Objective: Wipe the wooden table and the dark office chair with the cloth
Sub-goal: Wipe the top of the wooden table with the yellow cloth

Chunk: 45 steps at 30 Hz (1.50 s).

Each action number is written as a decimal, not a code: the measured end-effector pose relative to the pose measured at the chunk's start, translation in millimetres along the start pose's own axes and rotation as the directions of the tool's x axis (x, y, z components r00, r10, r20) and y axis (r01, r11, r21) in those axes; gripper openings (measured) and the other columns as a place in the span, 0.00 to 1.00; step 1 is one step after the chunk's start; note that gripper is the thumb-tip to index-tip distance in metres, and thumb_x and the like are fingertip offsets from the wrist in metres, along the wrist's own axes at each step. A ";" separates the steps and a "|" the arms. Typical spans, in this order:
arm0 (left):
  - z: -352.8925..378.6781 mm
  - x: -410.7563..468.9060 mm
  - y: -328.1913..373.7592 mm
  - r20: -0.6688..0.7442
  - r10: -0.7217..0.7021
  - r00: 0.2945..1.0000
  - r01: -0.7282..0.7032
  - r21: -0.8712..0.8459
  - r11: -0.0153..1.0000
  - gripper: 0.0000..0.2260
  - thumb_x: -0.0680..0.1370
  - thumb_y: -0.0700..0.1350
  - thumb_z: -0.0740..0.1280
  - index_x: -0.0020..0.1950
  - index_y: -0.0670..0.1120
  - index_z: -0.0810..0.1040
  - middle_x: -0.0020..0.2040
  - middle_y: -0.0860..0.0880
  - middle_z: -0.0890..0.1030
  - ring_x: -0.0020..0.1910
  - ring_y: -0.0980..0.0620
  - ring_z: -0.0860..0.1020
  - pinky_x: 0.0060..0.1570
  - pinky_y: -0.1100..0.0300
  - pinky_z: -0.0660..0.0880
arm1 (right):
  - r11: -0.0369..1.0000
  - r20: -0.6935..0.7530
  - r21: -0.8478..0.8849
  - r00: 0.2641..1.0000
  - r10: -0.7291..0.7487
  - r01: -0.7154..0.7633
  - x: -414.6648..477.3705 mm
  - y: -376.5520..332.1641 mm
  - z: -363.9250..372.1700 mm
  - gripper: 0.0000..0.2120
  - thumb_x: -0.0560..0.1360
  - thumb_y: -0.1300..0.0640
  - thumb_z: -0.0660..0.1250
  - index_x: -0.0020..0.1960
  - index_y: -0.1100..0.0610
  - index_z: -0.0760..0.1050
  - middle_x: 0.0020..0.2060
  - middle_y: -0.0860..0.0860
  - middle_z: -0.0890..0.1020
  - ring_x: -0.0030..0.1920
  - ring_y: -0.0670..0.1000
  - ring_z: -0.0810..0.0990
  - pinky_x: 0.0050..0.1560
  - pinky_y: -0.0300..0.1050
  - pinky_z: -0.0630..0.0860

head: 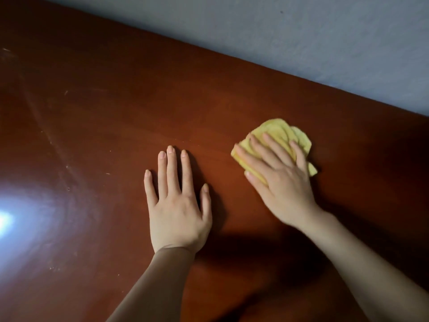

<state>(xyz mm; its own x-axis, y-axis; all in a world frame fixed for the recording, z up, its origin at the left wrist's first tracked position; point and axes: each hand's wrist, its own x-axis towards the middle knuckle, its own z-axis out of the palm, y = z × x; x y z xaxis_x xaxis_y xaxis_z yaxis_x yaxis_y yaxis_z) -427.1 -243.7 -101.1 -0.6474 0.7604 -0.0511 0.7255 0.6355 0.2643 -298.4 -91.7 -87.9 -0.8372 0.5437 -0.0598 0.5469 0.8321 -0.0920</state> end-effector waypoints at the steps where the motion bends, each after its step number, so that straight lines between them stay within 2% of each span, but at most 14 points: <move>1: 0.1 0.0 0.1 -0.002 0.002 1.000 -0.002 0.001 1.000 0.28 0.79 0.54 0.49 0.77 0.41 0.56 0.77 0.41 0.55 0.77 0.45 0.50 0.74 0.47 0.44 | 0.999 0.003 -0.001 0.999 -0.048 0.048 -13.6 -1.4 1.8 0.22 0.80 0.44 0.51 0.74 0.40 0.60 0.72 0.44 0.68 0.74 0.50 0.62 0.72 0.58 0.54; 5: 0.1 -0.1 -0.6 -0.014 -0.005 1.000 0.005 -0.005 1.000 0.29 0.79 0.54 0.49 0.77 0.41 0.56 0.77 0.42 0.55 0.77 0.46 0.50 0.74 0.47 0.44 | 0.979 0.039 0.034 0.979 -0.201 0.200 -61.8 4.4 5.9 0.21 0.82 0.45 0.51 0.74 0.40 0.60 0.73 0.43 0.66 0.75 0.48 0.59 0.73 0.57 0.54; 9: 1.1 -0.4 0.5 -0.021 0.000 1.000 0.000 -0.023 1.000 0.29 0.79 0.54 0.49 0.77 0.41 0.56 0.77 0.41 0.55 0.77 0.45 0.51 0.74 0.46 0.45 | 0.914 0.146 0.009 0.904 -0.402 0.405 -82.7 40.4 -1.7 0.21 0.82 0.46 0.52 0.75 0.41 0.59 0.73 0.43 0.64 0.75 0.48 0.59 0.73 0.54 0.54; 11: 2.1 -0.4 0.7 -0.028 0.003 1.000 -0.004 -0.023 1.000 0.29 0.79 0.54 0.50 0.77 0.41 0.56 0.77 0.41 0.55 0.77 0.45 0.51 0.73 0.46 0.45 | 0.913 0.170 -0.018 0.901 -0.400 0.409 -79.5 62.9 -6.7 0.20 0.82 0.47 0.52 0.74 0.41 0.59 0.71 0.43 0.65 0.74 0.47 0.60 0.72 0.52 0.56; 15: 3.1 1.0 1.6 -0.033 0.002 0.999 -0.002 -0.023 1.000 0.29 0.79 0.54 0.50 0.77 0.41 0.56 0.77 0.41 0.55 0.77 0.44 0.51 0.73 0.46 0.45 | 0.986 0.143 -0.034 0.978 -0.154 0.161 -51.4 100.2 -17.2 0.22 0.82 0.43 0.44 0.74 0.43 0.58 0.70 0.45 0.65 0.73 0.47 0.60 0.69 0.51 0.55; 17: 3.5 0.3 1.6 -0.033 0.003 0.999 -0.004 -0.021 1.000 0.29 0.79 0.54 0.50 0.77 0.41 0.56 0.77 0.41 0.56 0.76 0.44 0.51 0.73 0.46 0.45 | 1.000 0.136 0.023 0.990 -0.021 0.018 -29.9 113.6 -21.1 0.22 0.81 0.43 0.47 0.74 0.43 0.56 0.72 0.47 0.64 0.74 0.47 0.58 0.70 0.54 0.54; 21: 3.7 -0.2 0.6 -0.040 0.003 0.999 -0.003 -0.017 1.000 0.29 0.79 0.54 0.50 0.77 0.41 0.56 0.77 0.41 0.56 0.76 0.44 0.51 0.73 0.46 0.45 | 0.985 0.054 0.059 0.986 0.160 -0.163 20.5 126.0 -22.4 0.21 0.82 0.46 0.48 0.75 0.41 0.55 0.75 0.47 0.61 0.76 0.49 0.55 0.73 0.55 0.51; 25: 4.0 0.1 0.7 -0.039 0.004 0.999 -0.004 -0.013 1.000 0.29 0.79 0.54 0.50 0.77 0.41 0.56 0.77 0.41 0.56 0.76 0.44 0.51 0.73 0.46 0.45 | 0.936 -0.044 0.013 0.934 0.353 -0.353 71.2 102.6 -12.7 0.21 0.83 0.47 0.50 0.75 0.40 0.56 0.76 0.45 0.59 0.76 0.48 0.53 0.72 0.54 0.49; 28: 4.7 -0.4 1.1 -0.043 0.003 0.999 -0.004 -0.014 1.000 0.29 0.79 0.54 0.50 0.77 0.41 0.56 0.77 0.41 0.55 0.76 0.44 0.51 0.73 0.46 0.45 | 0.921 -0.071 -0.024 0.919 0.387 -0.389 93.3 68.8 -4.8 0.21 0.82 0.45 0.50 0.75 0.38 0.56 0.76 0.44 0.59 0.76 0.47 0.54 0.72 0.54 0.48; 32: 4.8 -0.4 1.5 -0.039 0.000 0.999 -0.001 -0.019 1.000 0.29 0.79 0.54 0.50 0.77 0.41 0.56 0.77 0.41 0.55 0.77 0.45 0.50 0.73 0.46 0.45 | 0.958 -0.073 -0.026 0.957 0.281 -0.284 87.3 19.0 1.5 0.22 0.81 0.43 0.49 0.75 0.38 0.57 0.75 0.43 0.61 0.76 0.48 0.56 0.72 0.55 0.48; 37: 5.3 0.3 1.2 -0.037 -0.003 0.999 0.002 -0.028 1.000 0.29 0.79 0.54 0.50 0.77 0.42 0.56 0.77 0.41 0.55 0.77 0.44 0.51 0.73 0.45 0.46 | 0.997 -0.066 -0.017 0.995 0.071 -0.072 35.3 -27.1 7.8 0.22 0.80 0.44 0.50 0.74 0.39 0.61 0.73 0.44 0.66 0.75 0.49 0.60 0.72 0.56 0.52; 42: 4.2 0.4 1.8 -0.026 0.000 1.000 0.000 -0.012 1.000 0.29 0.79 0.54 0.50 0.77 0.42 0.55 0.77 0.41 0.55 0.77 0.44 0.50 0.73 0.45 0.46 | 0.996 -0.054 0.039 0.996 -0.073 0.075 -26.6 -38.9 10.4 0.20 0.81 0.45 0.54 0.73 0.42 0.65 0.71 0.45 0.69 0.74 0.49 0.62 0.73 0.57 0.55; 45: 2.4 -0.1 2.1 -0.028 -0.001 1.000 0.000 -0.022 1.000 0.29 0.79 0.54 0.49 0.77 0.42 0.55 0.77 0.41 0.55 0.77 0.44 0.51 0.73 0.44 0.46 | 0.978 -0.020 0.068 0.980 -0.196 0.197 -64.1 -25.4 11.6 0.20 0.82 0.47 0.54 0.73 0.44 0.65 0.72 0.46 0.69 0.75 0.49 0.60 0.74 0.56 0.54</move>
<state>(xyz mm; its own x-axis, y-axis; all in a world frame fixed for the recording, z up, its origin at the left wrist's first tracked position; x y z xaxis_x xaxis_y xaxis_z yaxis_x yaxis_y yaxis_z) -424.9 -242.1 -102.8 -0.6544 0.7557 -0.0246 0.7198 0.6326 0.2859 -258.7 -149.0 -93.2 -0.9280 0.3720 -0.0209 0.3700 0.9135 -0.1692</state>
